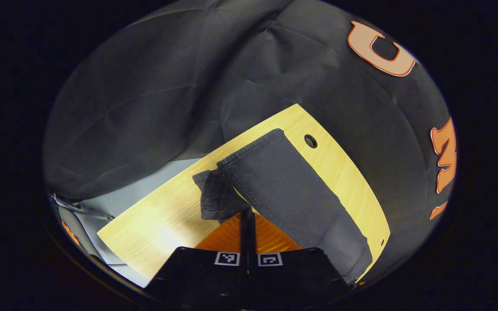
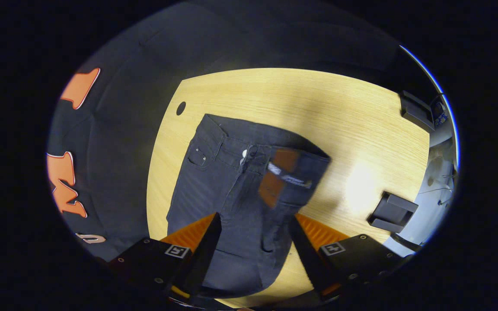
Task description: Grasp the waist and the cuffs of the jeans and fold them to make the two legs overlap; first hold the waist and fold one-third of the jeans toward the cuffs, then hold the cuffs and fold the remaining one-third in the same direction to finish folding.
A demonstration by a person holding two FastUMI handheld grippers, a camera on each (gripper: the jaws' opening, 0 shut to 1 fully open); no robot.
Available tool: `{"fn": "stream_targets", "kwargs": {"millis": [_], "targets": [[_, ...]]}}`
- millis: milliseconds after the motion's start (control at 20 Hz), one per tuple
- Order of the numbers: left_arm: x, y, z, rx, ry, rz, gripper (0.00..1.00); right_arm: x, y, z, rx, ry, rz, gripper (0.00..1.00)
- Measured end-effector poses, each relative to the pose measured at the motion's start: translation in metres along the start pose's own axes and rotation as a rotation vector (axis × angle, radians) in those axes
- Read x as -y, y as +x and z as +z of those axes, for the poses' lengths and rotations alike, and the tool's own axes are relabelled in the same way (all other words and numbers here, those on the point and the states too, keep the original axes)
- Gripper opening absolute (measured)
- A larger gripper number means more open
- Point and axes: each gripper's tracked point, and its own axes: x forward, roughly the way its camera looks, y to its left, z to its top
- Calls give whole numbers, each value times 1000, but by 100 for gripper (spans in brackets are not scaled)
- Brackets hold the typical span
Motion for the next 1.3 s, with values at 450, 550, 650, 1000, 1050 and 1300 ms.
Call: {"fn": "stream_targets", "kwargs": {"millis": [450, 550, 650, 1000, 1050, 1300], "targets": [[-3, -1, 3, -17, -12, 31, 1, 59, 39, -20, -49, -36, -192, 77], [-3, -2, 4, -16, -10, 31, 1, 49, 33, -14, -25, 54, -136, 37], [-1, -3, 7, -13, -7, 15, 1, 26, 25, -3, 1, 46, -37, 16], [1, -7, 15, 1, -6, -22, 1, -60, -2, 19, 44, 27, 133, 7], [2, -9, 19, 6, -14, -28, 1, -70, -2, 24, 48, 33, 148, 7], [13, -3, 45, 29, 40, -20, 1, -97, -4, 43, 58, 66, 182, 7]]}}
